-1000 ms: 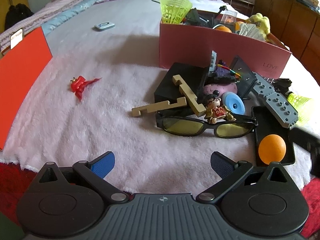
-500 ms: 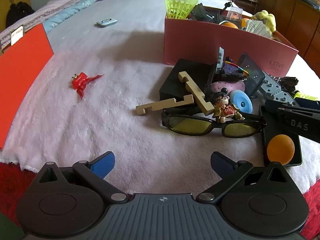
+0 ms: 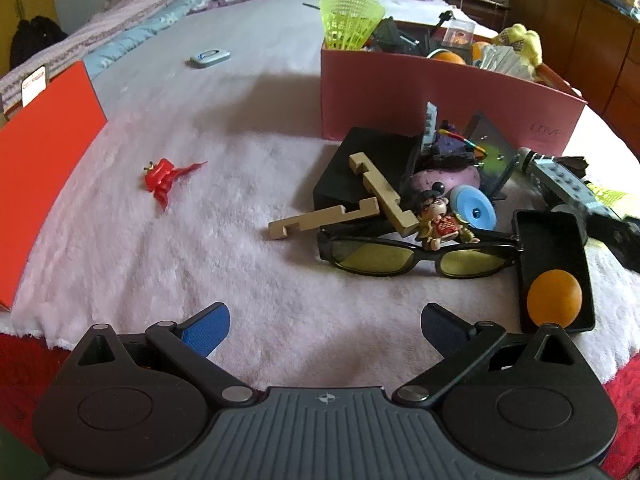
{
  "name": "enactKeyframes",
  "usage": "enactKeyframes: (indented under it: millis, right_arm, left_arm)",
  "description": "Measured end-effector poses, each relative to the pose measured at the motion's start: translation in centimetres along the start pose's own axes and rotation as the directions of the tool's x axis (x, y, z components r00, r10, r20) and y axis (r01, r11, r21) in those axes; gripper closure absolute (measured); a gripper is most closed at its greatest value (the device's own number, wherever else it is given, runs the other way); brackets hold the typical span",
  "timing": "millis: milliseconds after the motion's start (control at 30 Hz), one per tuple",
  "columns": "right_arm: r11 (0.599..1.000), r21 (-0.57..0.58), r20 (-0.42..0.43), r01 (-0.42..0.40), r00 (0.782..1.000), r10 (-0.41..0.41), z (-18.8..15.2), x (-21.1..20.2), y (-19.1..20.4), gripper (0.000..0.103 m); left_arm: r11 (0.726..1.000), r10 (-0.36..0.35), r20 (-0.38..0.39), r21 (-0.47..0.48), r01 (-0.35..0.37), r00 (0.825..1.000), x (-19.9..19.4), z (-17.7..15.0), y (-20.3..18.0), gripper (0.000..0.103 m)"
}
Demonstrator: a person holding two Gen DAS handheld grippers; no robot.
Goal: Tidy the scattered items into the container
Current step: 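Grasp the grey perforated plate with the right tool while the left grasps the orange ball, then lift the grey plate and orange ball with both tools toward the pink box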
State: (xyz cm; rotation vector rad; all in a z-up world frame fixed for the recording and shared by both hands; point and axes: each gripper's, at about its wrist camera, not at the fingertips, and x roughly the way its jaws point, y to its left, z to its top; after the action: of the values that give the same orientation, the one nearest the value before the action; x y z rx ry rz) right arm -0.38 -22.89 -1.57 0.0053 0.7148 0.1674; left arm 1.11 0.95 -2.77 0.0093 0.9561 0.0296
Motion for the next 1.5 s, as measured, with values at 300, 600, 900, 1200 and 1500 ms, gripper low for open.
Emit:
enactKeyframes:
  millis: [300,600,900,1200,1500]
  right_arm:
    - [0.998,-0.023,-0.067,0.064,0.996,-0.065,-4.5,-3.1,-2.3,0.054]
    - [0.998,0.028,-0.096,0.055,0.994,-0.052,-5.9,-2.3,-3.4,0.049]
    - [0.998,0.053,-0.115,0.023,0.993,-0.017,-7.0,-1.1,-3.9,0.043]
    - [0.999,0.046,-0.105,0.013,0.994,-0.008,-7.0,-0.3,-3.8,0.033]
    - [0.999,0.034,-0.089,0.013,0.996,-0.010,-7.0,-0.3,-3.9,0.038]
  left_arm:
    - [0.978,-0.162,0.058,0.144,0.152,0.985,-2.0,-0.3,-3.5,0.000]
    - [0.895,-0.303,0.125,0.379,0.237,0.945,-2.1,-0.6,-9.9,0.019]
    - [0.885,-0.314,0.015,0.366,0.287,0.949,0.6,-1.0,-11.4,0.053]
    - [0.884,-0.329,0.000,0.352,0.308,0.944,0.6,-0.9,-11.0,0.063]
    - [0.885,-0.347,0.039,0.344,0.313,0.937,-0.8,-0.7,-10.4,0.063]
